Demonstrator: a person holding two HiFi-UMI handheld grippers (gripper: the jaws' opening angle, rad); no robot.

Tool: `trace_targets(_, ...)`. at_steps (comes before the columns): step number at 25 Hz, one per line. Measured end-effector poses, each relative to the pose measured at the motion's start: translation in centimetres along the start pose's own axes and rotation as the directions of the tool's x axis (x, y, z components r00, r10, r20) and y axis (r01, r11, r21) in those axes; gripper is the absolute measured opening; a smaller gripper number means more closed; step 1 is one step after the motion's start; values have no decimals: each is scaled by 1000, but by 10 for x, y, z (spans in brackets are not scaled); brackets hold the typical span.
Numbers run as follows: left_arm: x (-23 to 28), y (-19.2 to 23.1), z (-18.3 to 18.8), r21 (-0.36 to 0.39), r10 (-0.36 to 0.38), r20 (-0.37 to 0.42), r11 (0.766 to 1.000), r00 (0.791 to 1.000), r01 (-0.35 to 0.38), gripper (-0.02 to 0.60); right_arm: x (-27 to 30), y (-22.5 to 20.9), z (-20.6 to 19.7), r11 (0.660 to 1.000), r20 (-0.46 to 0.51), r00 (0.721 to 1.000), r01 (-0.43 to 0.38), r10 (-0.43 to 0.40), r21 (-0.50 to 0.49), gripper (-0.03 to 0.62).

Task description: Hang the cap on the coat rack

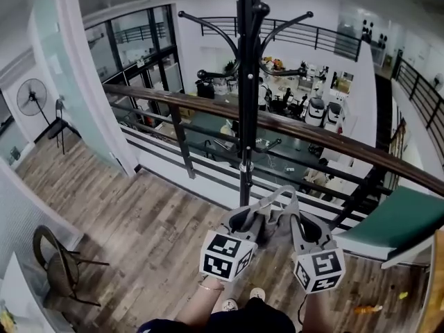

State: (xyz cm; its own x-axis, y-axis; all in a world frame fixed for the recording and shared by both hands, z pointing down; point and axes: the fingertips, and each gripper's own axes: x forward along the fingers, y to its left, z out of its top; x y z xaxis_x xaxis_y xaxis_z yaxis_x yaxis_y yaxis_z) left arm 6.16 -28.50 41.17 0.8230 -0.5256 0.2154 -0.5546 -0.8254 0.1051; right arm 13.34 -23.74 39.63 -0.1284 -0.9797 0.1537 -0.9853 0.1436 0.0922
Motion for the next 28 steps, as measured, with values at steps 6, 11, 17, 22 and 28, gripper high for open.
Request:
trace_targets(6,9,-6,45,27,13,65,1000,998,-15,58,4,-21,40,998,61,998,3,1,-63,28)
trace_targets(11,19,2,82,47,50,136,997,989,-57,58,18,-38,74,995,115,993,14,-3,-98,28)
trace_targets(17,29,13,118,37,83,192,995,978,-92,58,30,-54,104,995,154,988,21,-5,-102,28)
trace_targets(22,38,21,148,52,107,232,991,967,-122,60,41,-66,129,993,185,983,19,4,-119,28)
trace_targets(28,50,21,180,78,106,275,988,956,-132,59,56,-87,157,991,222,975,36,-7,-127,28)
